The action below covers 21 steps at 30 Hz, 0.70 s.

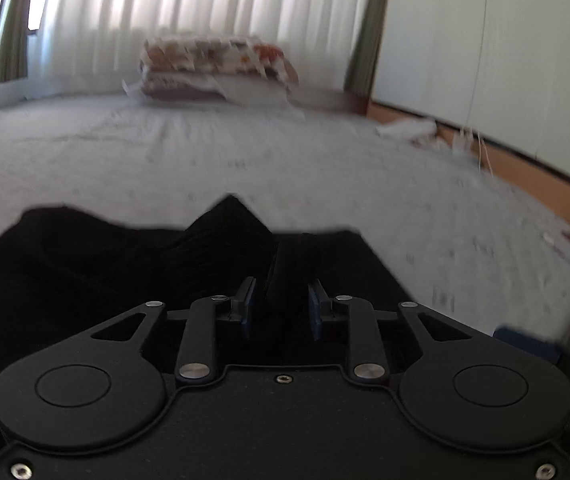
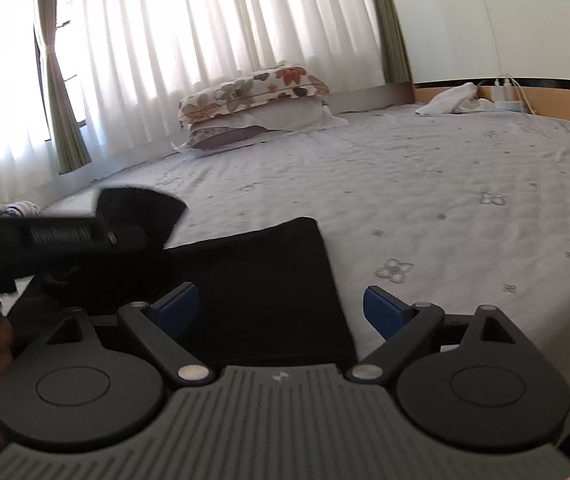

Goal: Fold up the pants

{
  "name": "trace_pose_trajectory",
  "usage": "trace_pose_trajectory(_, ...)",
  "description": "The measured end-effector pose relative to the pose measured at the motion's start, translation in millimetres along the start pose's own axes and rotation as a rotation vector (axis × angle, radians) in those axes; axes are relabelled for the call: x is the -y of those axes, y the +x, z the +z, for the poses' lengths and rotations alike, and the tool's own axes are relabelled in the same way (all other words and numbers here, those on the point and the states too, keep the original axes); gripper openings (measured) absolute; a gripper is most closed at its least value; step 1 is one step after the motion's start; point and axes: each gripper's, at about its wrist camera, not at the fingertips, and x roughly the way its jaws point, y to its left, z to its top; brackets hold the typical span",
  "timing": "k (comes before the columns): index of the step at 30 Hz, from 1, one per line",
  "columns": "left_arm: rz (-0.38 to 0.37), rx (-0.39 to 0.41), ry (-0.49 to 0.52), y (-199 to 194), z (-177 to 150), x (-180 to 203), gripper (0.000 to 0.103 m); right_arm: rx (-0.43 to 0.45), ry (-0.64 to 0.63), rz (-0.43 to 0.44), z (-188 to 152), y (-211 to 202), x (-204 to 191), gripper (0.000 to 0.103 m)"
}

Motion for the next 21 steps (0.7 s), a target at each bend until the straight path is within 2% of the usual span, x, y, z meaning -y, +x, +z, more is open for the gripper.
trace_pose_trajectory(1, -0.024, -0.029, -0.035, 4.5, -5.0, -2.3, 0.037, -0.010, -0.020, -0.024, -1.7, -0.1, 2.0, 0.096)
trace_pose_trajectory(3, -0.050, -0.019, -0.073, -1.6, -7.7, -6.9, 0.041, -0.019, -0.089, -0.059, -8.1, -0.6, 0.3, 0.096)
trace_pose_trajectory(8, -0.030, 0.112, -0.049, -53.4, 6.4, -36.3, 0.058, -0.029, -0.039, -0.008, -11.0, 2.0, -4.8, 0.096)
trace_pose_trajectory(11, -0.015, 0.191, -0.092, -90.9, 12.8, -66.2, 0.063, -0.016, -0.001, 0.040, -8.3, 5.4, -12.3, 0.096)
trace_pose_trajectory(15, 0.113, 0.216, -0.126, -106.2, 11.5, -100.3, 0.063, -0.047, 0.040, 0.116, -6.0, 19.8, -28.1, 0.096)
trace_pose_trajectory(17, 0.193, 0.186, -0.146, -104.6, 5.4, -118.1, 0.058, -0.060, 0.043, 0.128, -5.4, 28.6, -37.7, 0.096)
trace_pose_trajectory(19, 0.238, 0.157, -0.182, -102.5, -2.4, -135.0, 0.055, -0.092, 0.050, 0.121, -4.9, 41.1, -46.6, 0.096)
trace_pose_trajectory(21, 0.282, 0.135, -0.214, -100.3, -9.9, -148.6, 0.045, -0.131, 0.067, 0.097, -5.3, 54.3, -53.9, 0.093)
